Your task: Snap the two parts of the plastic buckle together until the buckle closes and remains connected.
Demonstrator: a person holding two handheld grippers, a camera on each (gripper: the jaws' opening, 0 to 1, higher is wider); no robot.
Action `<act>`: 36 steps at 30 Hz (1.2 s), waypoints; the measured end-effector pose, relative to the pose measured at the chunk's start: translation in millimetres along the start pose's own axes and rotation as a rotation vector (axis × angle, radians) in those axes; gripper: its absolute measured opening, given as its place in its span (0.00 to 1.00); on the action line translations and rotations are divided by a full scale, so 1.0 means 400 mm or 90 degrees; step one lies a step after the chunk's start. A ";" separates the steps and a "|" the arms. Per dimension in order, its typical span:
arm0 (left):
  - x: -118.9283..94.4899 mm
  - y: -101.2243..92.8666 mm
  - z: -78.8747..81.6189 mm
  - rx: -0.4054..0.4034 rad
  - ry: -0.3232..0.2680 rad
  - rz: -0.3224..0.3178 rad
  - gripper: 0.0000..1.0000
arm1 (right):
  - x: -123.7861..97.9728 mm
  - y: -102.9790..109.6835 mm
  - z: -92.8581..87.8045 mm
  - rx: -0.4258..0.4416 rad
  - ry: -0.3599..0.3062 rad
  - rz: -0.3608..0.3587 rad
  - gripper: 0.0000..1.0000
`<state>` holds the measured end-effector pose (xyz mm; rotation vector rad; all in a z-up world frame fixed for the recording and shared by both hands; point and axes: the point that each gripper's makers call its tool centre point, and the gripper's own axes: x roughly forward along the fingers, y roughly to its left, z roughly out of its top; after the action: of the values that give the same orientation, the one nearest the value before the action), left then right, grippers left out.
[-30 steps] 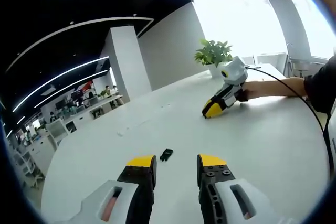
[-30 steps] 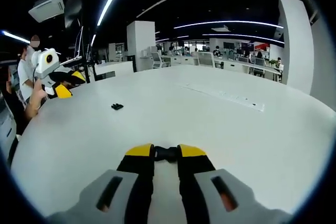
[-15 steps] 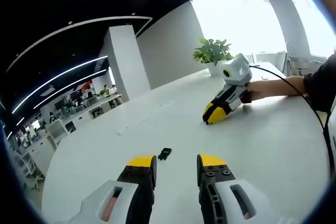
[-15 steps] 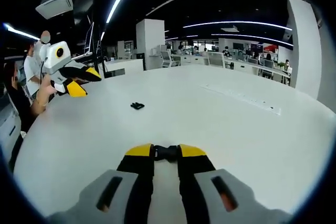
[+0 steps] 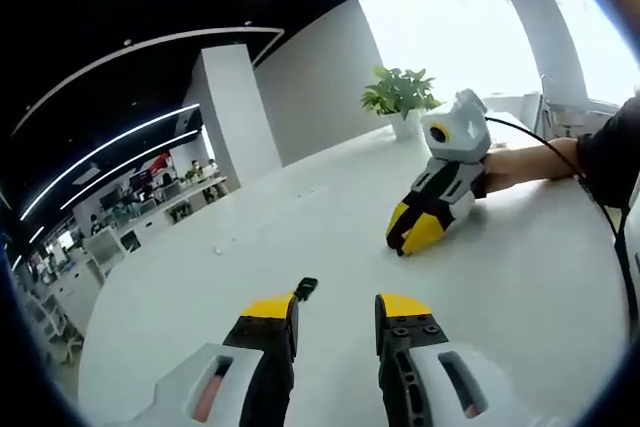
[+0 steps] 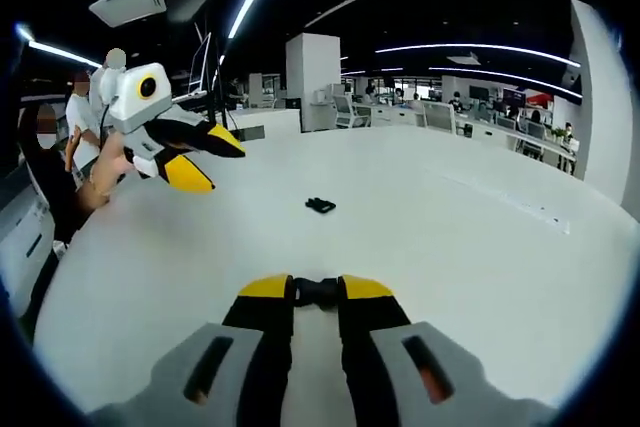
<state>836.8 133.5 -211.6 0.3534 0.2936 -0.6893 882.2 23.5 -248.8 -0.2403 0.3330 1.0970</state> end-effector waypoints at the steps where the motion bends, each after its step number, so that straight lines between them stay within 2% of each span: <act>1: 0.001 -0.002 0.000 0.001 0.001 -0.002 0.30 | 0.002 0.008 0.000 -0.002 0.000 0.004 0.18; 10: 0.020 -0.028 -0.016 0.003 0.014 -0.020 0.30 | 0.007 0.058 0.006 -0.015 -0.001 0.030 0.18; 22: 0.042 -0.062 -0.024 0.001 0.015 -0.040 0.30 | -0.021 0.044 0.012 -0.051 -0.003 0.017 0.18; 26: 0.047 -0.068 -0.022 0.000 0.010 -0.043 0.30 | -0.028 0.044 0.003 -0.058 0.002 0.031 0.18; 36: 0.057 -0.085 -0.018 -0.031 -0.005 -0.068 0.29 | -0.022 0.034 -0.013 -0.061 0.016 0.037 0.18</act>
<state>829.9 99.3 -234.0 0.2900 0.3230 -0.7863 865.5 20.1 -250.6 -0.3325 0.3120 1.1693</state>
